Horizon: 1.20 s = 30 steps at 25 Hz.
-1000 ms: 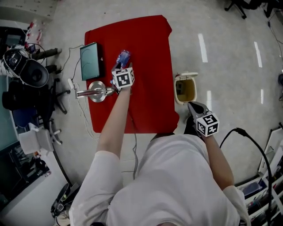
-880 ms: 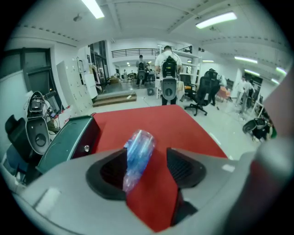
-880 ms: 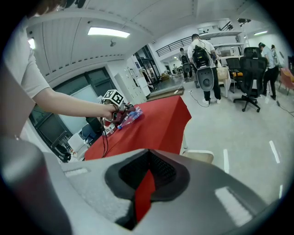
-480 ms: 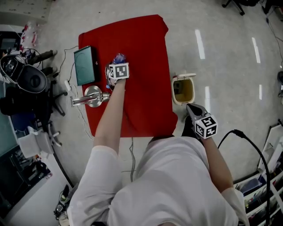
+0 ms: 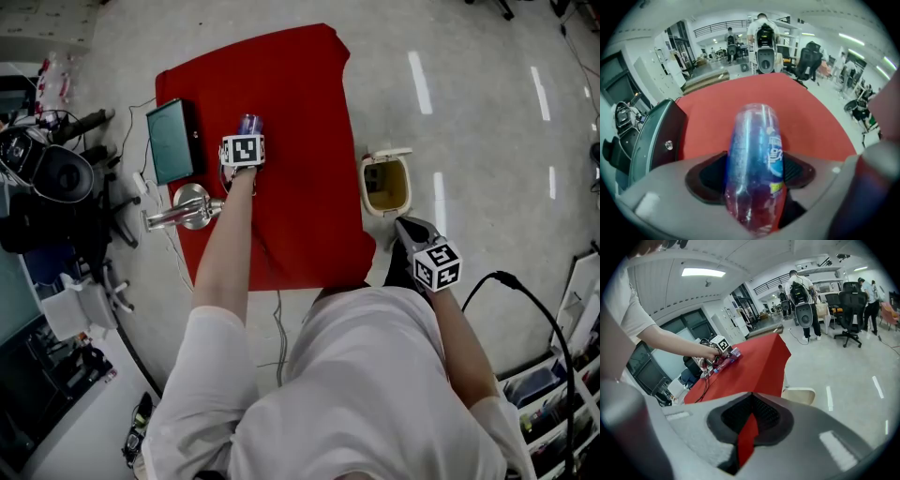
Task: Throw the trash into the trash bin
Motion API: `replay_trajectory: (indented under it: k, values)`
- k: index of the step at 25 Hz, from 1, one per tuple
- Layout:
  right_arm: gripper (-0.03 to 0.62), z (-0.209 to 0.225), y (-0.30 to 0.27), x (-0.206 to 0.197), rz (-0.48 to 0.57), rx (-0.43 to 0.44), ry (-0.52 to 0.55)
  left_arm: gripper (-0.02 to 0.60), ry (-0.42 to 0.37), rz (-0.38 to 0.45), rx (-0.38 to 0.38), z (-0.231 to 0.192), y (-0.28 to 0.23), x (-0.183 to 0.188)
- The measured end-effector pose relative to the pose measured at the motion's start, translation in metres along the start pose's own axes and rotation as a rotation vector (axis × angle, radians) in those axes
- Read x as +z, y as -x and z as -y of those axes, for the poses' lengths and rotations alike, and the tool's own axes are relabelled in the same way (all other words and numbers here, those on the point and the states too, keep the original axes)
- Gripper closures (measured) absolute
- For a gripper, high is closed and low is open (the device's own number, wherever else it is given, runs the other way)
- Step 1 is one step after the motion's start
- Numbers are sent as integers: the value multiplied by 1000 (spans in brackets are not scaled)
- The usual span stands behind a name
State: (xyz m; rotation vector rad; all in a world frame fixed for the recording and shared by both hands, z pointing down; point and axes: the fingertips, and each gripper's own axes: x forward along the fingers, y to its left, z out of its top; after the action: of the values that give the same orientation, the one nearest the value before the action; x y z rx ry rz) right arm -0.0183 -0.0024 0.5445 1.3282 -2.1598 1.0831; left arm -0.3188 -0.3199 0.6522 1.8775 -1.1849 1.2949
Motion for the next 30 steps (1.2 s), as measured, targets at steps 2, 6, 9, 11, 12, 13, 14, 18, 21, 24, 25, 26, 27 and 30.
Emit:
replay_trajectory:
  k: [2, 6, 9, 11, 12, 13, 14, 18, 21, 24, 25, 26, 27, 30]
  values:
    - [592, -2, -1, 2, 9, 0, 0, 232, -36, 68, 31, 2, 7, 11]
    - [592, -2, 2, 5, 21, 3, 3, 233, -57, 120, 19, 37, 28, 9]
    - [592, -1, 6, 6, 33, 8, 6, 233, -77, 168, 15, 65, 46, 9]
    - [592, -4, 10, 5, 38, 15, 10, 233, -95, 198, 9, 82, 58, 8]
    - [592, -6, 13, 3, 40, 17, 12, 233, -99, 211, -1, 91, 63, 5]
    - [592, -7, 15, 1, 42, 19, 13, 233, -98, 221, -16, 99, 64, 1]
    - [592, -9, 16, -2, 43, 21, 14, 233, -95, 228, -30, 105, 65, -5]
    - [592, -8, 23, -17, 54, 16, 11, 233, -85, 220, -78, 124, 70, -26]
    - [592, -5, 33, -26, 61, 2, 9, 233, -90, 223, -84, 131, 79, -35]
    - [592, -4, 42, -36, 70, -7, 2, 230, -112, 216, -93, 142, 88, -51]
    - [592, -3, 45, -39, 74, -7, 0, 230, -121, 218, -96, 147, 91, -56]
    - [592, -3, 48, -41, 77, -7, -2, 230, -127, 220, -99, 153, 94, -62]
    - [592, -2, 50, -44, 79, -6, -3, 231, -131, 221, -104, 159, 97, -68]
    - [592, -2, 57, -52, 79, 8, 2, 230, -132, 208, -123, 181, 106, -86]
